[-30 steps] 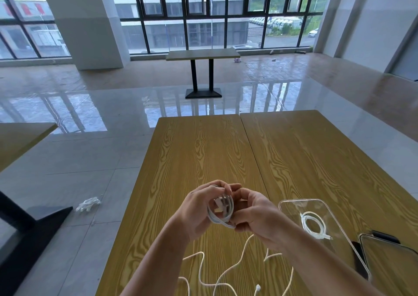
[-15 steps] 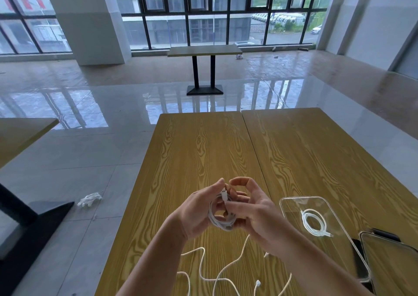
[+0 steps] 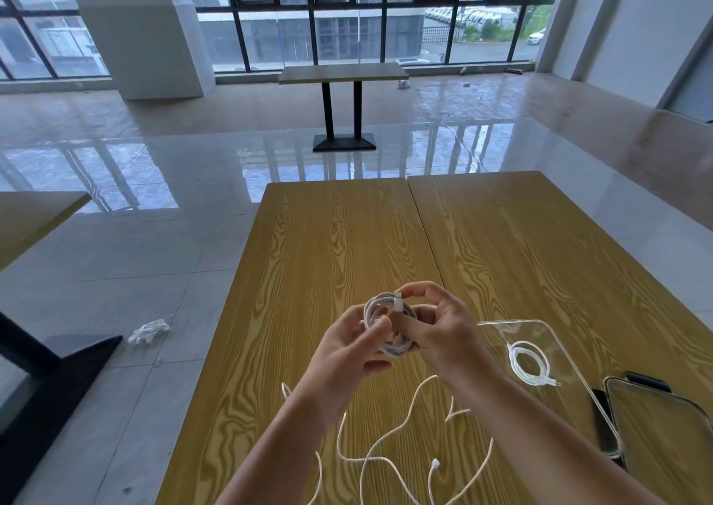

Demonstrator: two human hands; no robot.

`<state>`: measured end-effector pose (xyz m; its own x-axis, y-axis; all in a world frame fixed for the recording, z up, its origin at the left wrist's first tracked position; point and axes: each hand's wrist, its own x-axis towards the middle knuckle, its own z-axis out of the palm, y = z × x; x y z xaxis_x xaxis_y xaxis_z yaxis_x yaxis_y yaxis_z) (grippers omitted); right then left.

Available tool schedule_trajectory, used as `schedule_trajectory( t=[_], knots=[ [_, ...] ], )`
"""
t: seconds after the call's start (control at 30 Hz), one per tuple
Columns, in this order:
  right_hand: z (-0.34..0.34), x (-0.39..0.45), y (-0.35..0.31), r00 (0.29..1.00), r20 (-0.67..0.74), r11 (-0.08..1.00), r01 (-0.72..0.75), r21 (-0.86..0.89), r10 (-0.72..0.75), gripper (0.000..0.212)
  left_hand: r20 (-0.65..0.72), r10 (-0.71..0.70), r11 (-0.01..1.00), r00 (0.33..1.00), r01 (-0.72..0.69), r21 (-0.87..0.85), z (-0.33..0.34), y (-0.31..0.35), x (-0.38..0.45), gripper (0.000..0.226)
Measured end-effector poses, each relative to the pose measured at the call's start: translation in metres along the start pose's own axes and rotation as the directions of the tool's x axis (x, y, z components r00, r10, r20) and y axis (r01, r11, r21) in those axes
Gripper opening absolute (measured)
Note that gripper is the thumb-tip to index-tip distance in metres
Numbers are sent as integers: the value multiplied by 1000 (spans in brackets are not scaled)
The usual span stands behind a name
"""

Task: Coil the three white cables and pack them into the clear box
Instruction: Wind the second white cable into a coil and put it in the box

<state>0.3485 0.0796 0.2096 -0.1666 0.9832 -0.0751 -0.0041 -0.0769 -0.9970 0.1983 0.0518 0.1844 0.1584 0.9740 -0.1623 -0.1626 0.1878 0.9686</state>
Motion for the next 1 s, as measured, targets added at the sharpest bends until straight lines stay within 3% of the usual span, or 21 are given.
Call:
schedule_trajectory(
  t=[0.13,0.27,0.43,0.53,0.6,0.8,1.0],
  knots=[
    [0,3,10,997,-76,997,0,-82,-6,28,-126,50,997,991,-42,64,10,-5,-6,30],
    [0,1,11,996,-89,996,13,-86,-21,15,-224,81,992,971,-56,116,9,-4,-4,14],
    [-6,-2,12,990,-117,980,51,-194,-74,12,-142,53,996,988,-43,77,4,-8,-4,11],
    [-10,-2,14,988,-151,997,-1,-76,-11,12,6,69,994,998,-69,85,-1,-9,-6,22],
    [-12,-2,13,983,-181,999,-32,-15,29,9,37,86,991,996,-89,104,-2,-9,-6,28],
    [-16,-4,14,968,-203,989,-139,45,145,11,22,246,937,969,-244,250,4,-11,-3,22],
    [-22,-6,11,946,-263,967,-132,217,189,9,-117,269,943,956,-237,232,6,-14,1,25]
  ],
)
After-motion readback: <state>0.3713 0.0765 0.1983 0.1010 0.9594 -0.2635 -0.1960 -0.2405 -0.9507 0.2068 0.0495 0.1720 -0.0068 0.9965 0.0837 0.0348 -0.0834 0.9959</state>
